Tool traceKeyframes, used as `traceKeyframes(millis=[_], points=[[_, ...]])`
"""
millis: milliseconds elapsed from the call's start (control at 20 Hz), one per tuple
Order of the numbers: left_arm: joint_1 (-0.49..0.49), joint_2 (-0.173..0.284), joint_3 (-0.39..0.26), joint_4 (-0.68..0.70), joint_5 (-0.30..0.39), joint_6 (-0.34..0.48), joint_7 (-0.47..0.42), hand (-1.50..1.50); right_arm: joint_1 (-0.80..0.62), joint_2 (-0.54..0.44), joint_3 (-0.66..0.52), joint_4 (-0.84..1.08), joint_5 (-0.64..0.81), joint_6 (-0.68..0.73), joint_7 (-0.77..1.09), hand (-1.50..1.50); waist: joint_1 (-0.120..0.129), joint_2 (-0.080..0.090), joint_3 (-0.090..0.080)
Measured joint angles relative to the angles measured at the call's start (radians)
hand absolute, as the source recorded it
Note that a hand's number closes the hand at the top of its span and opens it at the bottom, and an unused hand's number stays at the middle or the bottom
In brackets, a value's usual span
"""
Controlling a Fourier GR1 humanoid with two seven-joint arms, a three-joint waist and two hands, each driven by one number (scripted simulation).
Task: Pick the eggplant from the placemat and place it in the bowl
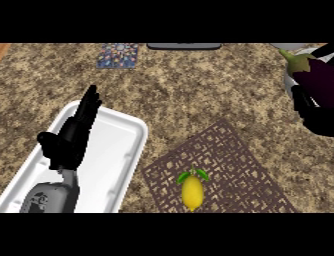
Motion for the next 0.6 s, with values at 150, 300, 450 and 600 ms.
traceKeyframes(millis=[150,300,450,600], points=[[0.018,-0.004,-0.005,-0.001,-0.004,-0.003,-0.014,0.0,-0.082,-0.028,-0.039,0.123,-0.003,0.0,-0.017,1.5,0.003,0.001,0.0],[0.01,0.003,-0.001,-0.013,-0.003,-0.008,0.006,0.0,-0.122,-0.082,-0.067,0.233,0.028,0.007,-0.053,1.5,0.005,0.002,0.0],[0.013,-0.004,-0.006,-0.016,-0.007,-0.004,0.003,0.0,-0.143,-0.137,-0.079,0.36,0.08,0.0,-0.124,1.5,0.008,0.004,0.0],[0.008,-0.007,-0.006,-0.011,-0.009,-0.004,0.002,0.0,-0.134,-0.178,-0.067,0.474,0.156,-0.033,-0.213,1.5,0.01,0.006,0.001]])
